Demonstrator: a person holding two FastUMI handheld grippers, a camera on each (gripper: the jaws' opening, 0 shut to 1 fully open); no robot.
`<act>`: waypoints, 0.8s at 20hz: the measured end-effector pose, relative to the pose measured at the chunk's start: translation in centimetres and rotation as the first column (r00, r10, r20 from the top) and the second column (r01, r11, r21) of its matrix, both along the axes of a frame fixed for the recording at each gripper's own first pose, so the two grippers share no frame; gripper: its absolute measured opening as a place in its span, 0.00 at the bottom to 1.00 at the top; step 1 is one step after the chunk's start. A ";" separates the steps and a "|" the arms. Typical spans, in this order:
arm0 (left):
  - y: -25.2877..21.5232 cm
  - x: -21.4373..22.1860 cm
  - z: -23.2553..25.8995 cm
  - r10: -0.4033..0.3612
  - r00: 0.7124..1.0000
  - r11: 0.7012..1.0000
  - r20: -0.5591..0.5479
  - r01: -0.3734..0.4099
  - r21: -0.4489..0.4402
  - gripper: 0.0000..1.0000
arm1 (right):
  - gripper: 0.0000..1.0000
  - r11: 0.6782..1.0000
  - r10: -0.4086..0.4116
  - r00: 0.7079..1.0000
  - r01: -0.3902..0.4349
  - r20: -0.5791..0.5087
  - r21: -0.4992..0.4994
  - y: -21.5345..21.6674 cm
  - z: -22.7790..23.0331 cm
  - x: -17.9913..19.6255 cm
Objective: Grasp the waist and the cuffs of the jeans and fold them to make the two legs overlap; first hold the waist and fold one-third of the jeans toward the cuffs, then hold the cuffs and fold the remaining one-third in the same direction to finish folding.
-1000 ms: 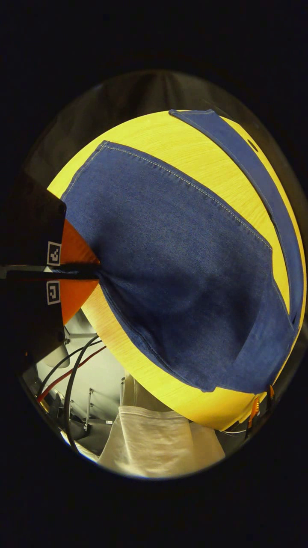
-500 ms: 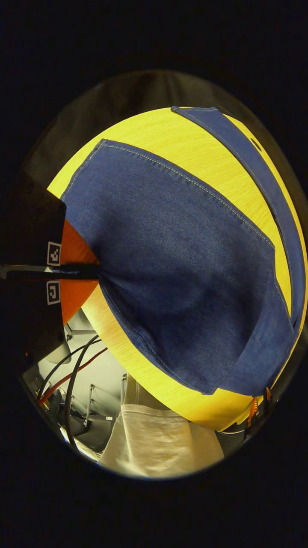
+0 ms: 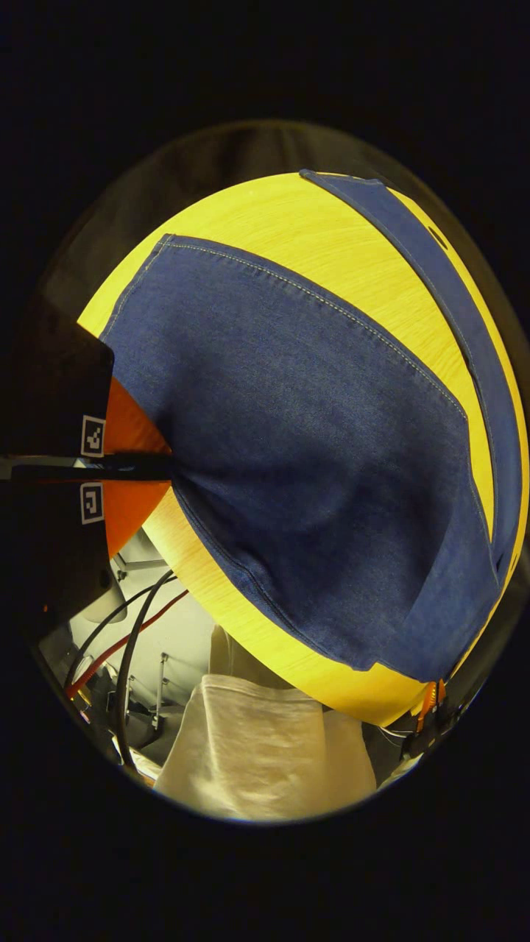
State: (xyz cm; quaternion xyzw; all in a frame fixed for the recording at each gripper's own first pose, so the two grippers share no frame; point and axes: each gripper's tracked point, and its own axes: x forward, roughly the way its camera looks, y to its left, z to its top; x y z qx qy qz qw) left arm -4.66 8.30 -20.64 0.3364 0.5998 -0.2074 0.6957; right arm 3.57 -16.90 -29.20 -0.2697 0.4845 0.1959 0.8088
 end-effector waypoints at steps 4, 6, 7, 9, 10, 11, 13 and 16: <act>0.0 0.1 0.1 -0.026 1.000 1.000 -0.008 0.026 -0.010 0.00 | 0.03 0.996 -0.090 0.995 0.089 -0.038 -0.022 0.5 0.2 0.2; -0.1 0.2 0.4 -0.043 0.998 0.999 -0.036 0.042 -0.013 0.00 | 0.03 0.992 -0.123 0.992 0.123 -0.005 -0.042 0.5 0.8 0.8; 0.3 0.0 0.7 -0.036 0.997 0.999 -0.072 0.037 0.005 0.00 | 0.03 0.987 -0.151 0.988 0.152 0.024 -0.043 0.5 1.5 1.2; 1.6 0.5 2.0 -0.060 0.992 0.993 -0.108 0.070 0.095 0.00 | 0.05 0.976 -0.213 0.974 0.216 0.080 -0.027 0.4 2.9 1.6; 2.3 1.1 2.6 -0.078 0.990 0.986 -0.113 0.093 0.136 0.00 | 0.00 0.971 -0.236 0.966 0.239 0.101 -0.021 0.4 4.0 1.8; 2.4 1.8 3.5 -0.078 0.990 0.985 -0.120 0.095 0.143 0.00 | 0.00 0.966 -0.258 0.958 0.260 0.123 -0.006 0.7 5.2 2.1; 1.4 2.8 5.8 -0.075 0.991 0.989 -0.109 0.089 0.121 0.00 | 0.03 0.956 -0.290 0.940 0.293 0.179 0.012 1.1 7.5 3.4; 0.6 4.8 10.6 -0.115 0.990 0.983 -0.086 0.126 0.136 0.00 | 0.02 0.940 -0.339 0.907 0.334 0.251 0.064 2.3 11.5 5.9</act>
